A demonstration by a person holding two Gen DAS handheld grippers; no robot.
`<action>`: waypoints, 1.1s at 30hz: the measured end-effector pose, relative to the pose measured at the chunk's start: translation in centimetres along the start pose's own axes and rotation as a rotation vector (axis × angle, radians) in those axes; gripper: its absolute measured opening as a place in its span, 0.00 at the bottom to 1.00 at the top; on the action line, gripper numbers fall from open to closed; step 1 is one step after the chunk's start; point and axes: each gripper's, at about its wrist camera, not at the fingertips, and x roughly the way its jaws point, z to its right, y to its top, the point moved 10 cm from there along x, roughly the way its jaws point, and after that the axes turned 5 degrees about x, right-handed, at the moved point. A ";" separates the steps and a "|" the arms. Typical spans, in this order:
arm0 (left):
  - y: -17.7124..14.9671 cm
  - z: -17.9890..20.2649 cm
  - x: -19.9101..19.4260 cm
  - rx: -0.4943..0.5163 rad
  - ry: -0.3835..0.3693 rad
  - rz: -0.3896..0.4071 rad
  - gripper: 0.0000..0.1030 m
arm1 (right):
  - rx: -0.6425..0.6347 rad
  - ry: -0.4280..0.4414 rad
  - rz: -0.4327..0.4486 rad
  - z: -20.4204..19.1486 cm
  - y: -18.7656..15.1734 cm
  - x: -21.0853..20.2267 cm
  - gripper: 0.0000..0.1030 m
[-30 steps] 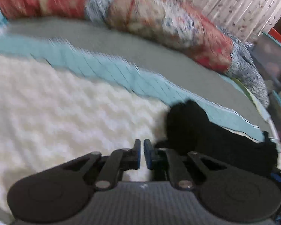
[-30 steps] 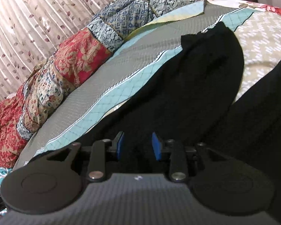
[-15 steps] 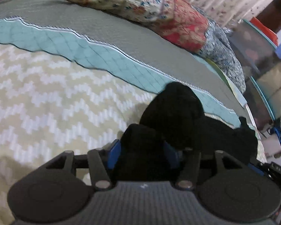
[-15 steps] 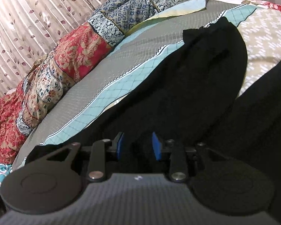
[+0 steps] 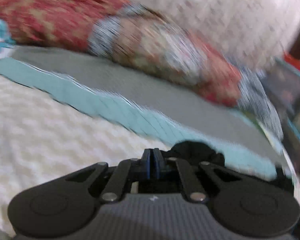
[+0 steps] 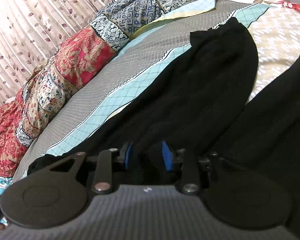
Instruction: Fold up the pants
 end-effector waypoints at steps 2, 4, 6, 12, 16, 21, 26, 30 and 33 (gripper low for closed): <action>1.7 -2.6 -1.7 -0.029 0.075 0.055 0.04 | 0.003 -0.002 -0.001 0.0 -0.1 0.1 0.35; 2.8 -5.0 -2.7 -0.080 0.123 0.079 0.04 | 0.008 0.002 -0.002 0.0 -0.1 0.1 0.35; 2.9 -7.1 -2.3 -0.113 0.190 0.052 0.04 | 0.002 0.001 -0.004 -0.1 -0.2 0.1 0.35; -0.5 -8.7 2.4 0.011 0.409 -0.122 0.04 | 0.002 -0.002 -0.019 0.0 -0.3 0.1 0.35; 0.2 -8.5 -1.0 -0.113 0.358 -0.020 0.07 | -0.074 -0.023 0.016 0.5 1.6 -1.1 0.35; 1.2 -3.0 -2.2 -0.004 0.221 0.016 0.07 | -0.106 -0.117 0.165 4.3 8.6 -3.5 0.35; -1.1 2.0 1.7 0.103 0.121 -0.086 0.10 | -0.078 -0.237 0.279 9.7 15.7 -3.0 0.44; -3.8 1.1 4.6 0.117 0.202 -0.181 0.10 | -0.024 -0.281 0.220 13.4 19.2 1.7 0.55; -4.7 0.3 5.1 0.076 0.219 -0.207 0.10 | 0.082 -0.286 0.149 15.9 20.2 5.7 0.57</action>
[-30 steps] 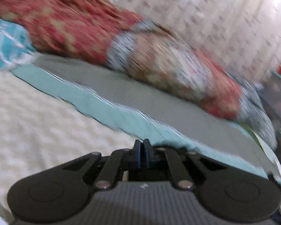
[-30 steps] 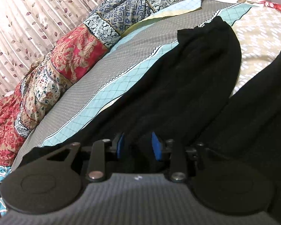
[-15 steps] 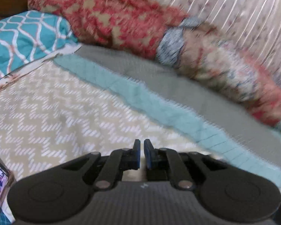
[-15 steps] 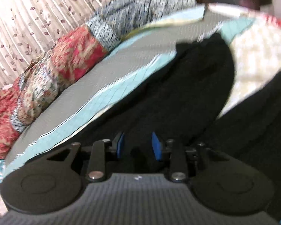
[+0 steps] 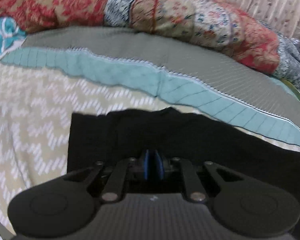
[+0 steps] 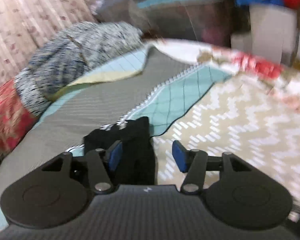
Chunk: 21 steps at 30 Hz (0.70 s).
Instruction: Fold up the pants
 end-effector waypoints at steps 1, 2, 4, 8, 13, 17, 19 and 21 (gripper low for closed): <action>-0.1 0.0 0.0 -0.011 0.000 -0.004 0.10 | 0.024 -0.007 -0.016 0.1 -0.2 0.8 0.57; -0.1 -0.1 0.2 -0.015 0.008 -0.008 0.10 | 0.044 -0.008 -0.028 0.2 -0.3 1.7 0.55; -0.3 -0.1 0.4 0.000 0.026 -0.012 0.10 | -0.004 -0.023 -0.011 -0.6 -0.1 1.6 0.05; -0.3 0.4 0.3 0.045 0.057 -0.004 0.10 | 0.027 -0.040 0.253 1.2 4.1 -4.5 0.05; -0.3 1.0 -0.3 0.078 0.048 -0.002 0.13 | -0.054 -0.263 0.156 6.5 3.3 -5.2 0.38; 1.7 0.5 -3.7 0.191 0.075 0.095 0.30 | 0.024 -0.303 0.208 8.8 3.5 -8.8 0.43; 3.0 -0.3 -4.5 0.297 0.153 0.131 0.35 | 0.042 -0.239 0.198 7.6 3.7 -9.4 0.43; 3.9 -1.1 -4.4 0.424 0.219 0.133 0.46 | 0.000 -0.171 0.165 4.3 3.8 -8.9 0.43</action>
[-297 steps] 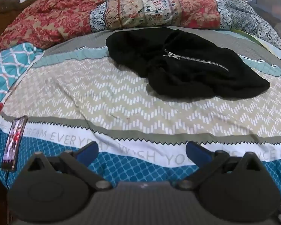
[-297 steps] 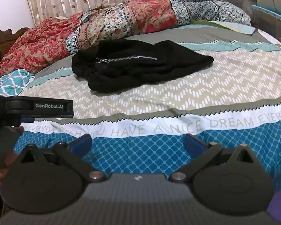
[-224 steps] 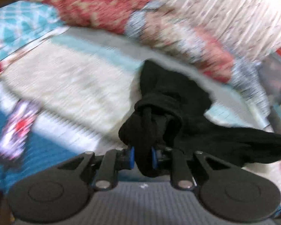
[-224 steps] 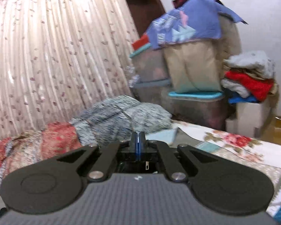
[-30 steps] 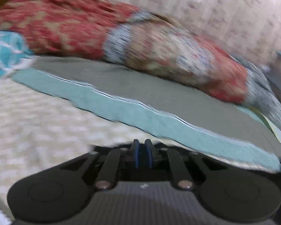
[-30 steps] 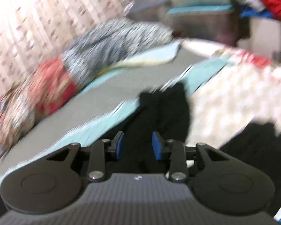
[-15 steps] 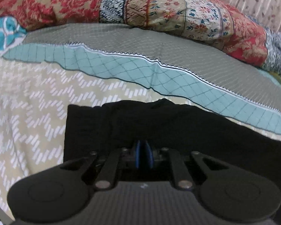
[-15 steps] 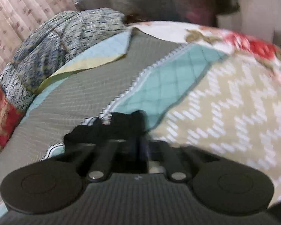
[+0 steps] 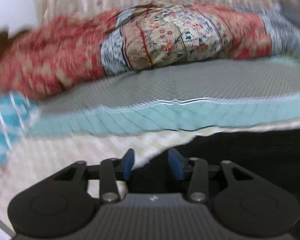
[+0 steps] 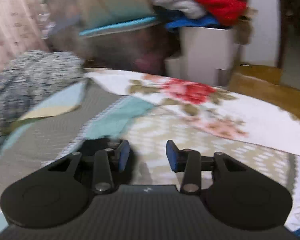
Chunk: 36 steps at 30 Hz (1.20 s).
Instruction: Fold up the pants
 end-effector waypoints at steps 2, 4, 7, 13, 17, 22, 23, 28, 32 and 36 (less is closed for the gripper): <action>0.2 -0.1 0.9 0.101 -0.008 -0.005 0.61 | -0.055 0.062 -0.036 -4.0 -0.6 0.4 0.46; 0.1 0.3 1.7 0.190 -0.010 -0.005 0.75 | -0.090 0.078 -0.072 -6.7 -1.0 2.0 0.59; -0.8 1.4 3.4 0.325 -0.012 0.012 0.83 | -0.097 0.032 -0.129 -9.2 -1.6 5.4 0.64; -2.3 2.6 4.7 0.296 -0.121 0.006 0.67 | -0.040 -0.147 -0.206 -9.0 -2.7 11.1 0.64; -2.7 4.3 4.5 0.327 -0.176 0.004 0.29 | -0.021 -0.198 -0.193 -8.2 -2.9 11.2 0.08; -1.8 3.4 3.3 0.296 -0.179 0.033 0.17 | -0.014 -0.128 -0.122 -8.4 -1.7 8.8 0.06; -1.5 3.1 2.8 0.282 -0.174 0.049 0.17 | -0.002 -0.111 -0.112 -8.5 -1.3 8.2 0.05; -0.2 2.3 -0.7 0.233 -0.141 0.136 0.17 | 0.127 0.034 -0.077 -8.2 0.8 4.2 0.05; -0.2 2.2 -5.2 0.203 -0.128 0.219 0.17 | 0.255 0.146 -0.076 -6.2 2.2 0.1 0.05; -1.1 2.2 -10.3 0.168 -0.139 0.291 0.17 | 0.313 0.214 -0.064 -2.8 2.1 -5.1 0.05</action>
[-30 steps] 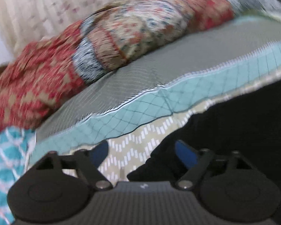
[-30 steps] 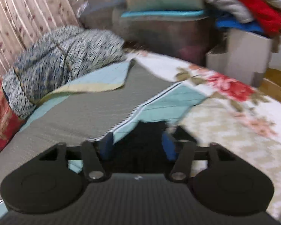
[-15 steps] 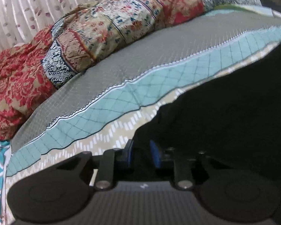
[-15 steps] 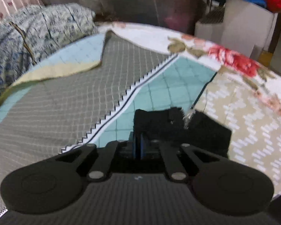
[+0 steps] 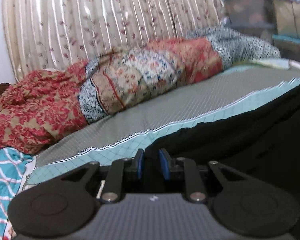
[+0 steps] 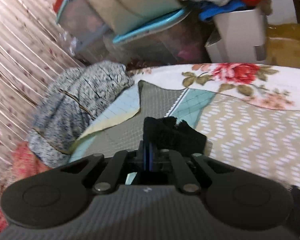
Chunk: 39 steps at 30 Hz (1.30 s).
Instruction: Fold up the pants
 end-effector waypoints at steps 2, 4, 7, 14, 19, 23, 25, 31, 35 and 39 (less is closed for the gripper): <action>-0.3 0.5 -3.0 -0.019 -0.003 0.029 0.17 | 0.025 0.025 0.001 2.1 -0.1 -3.0 0.05; -1.1 1.3 -5.9 -0.045 -0.006 0.047 0.17 | 0.051 0.041 0.004 4.9 -0.1 -6.0 0.05; -3.1 2.6 -10.2 -0.090 -0.023 0.054 0.17 | 0.107 0.036 0.009 9.8 -0.5 -9.6 0.05; -12.3 7.7 -14.1 -0.201 -0.094 -0.120 0.17 | 0.187 -0.208 -0.064 22.5 -5.2 -9.6 0.21; -14.1 8.9 -16.9 -0.176 -0.096 -0.155 0.31 | 0.305 -0.251 0.035 24.6 -5.6 -11.3 0.48; -13.7 4.5 -19.0 -0.366 -0.061 -0.144 0.51 | 0.038 -0.065 0.065 17.2 -6.9 -13.1 0.48; -13.9 2.3 -19.0 -0.504 -0.057 -0.147 0.62 | -0.192 0.084 -0.036 11.0 -10.8 -13.2 0.48; -15.6 0.1 -14.0 -0.889 -0.193 -0.237 0.93 | -0.923 0.487 -0.372 -4.0 -31.5 -16.7 0.48; -16.8 2.5 -9.8 -0.992 -0.297 -0.336 0.96 | -1.164 0.601 -0.512 -7.5 -41.5 -16.2 0.56; -16.5 5.8 -7.9 -0.933 -0.324 -0.380 0.49 | -1.373 0.525 -0.532 -8.0 -47.2 -13.1 0.45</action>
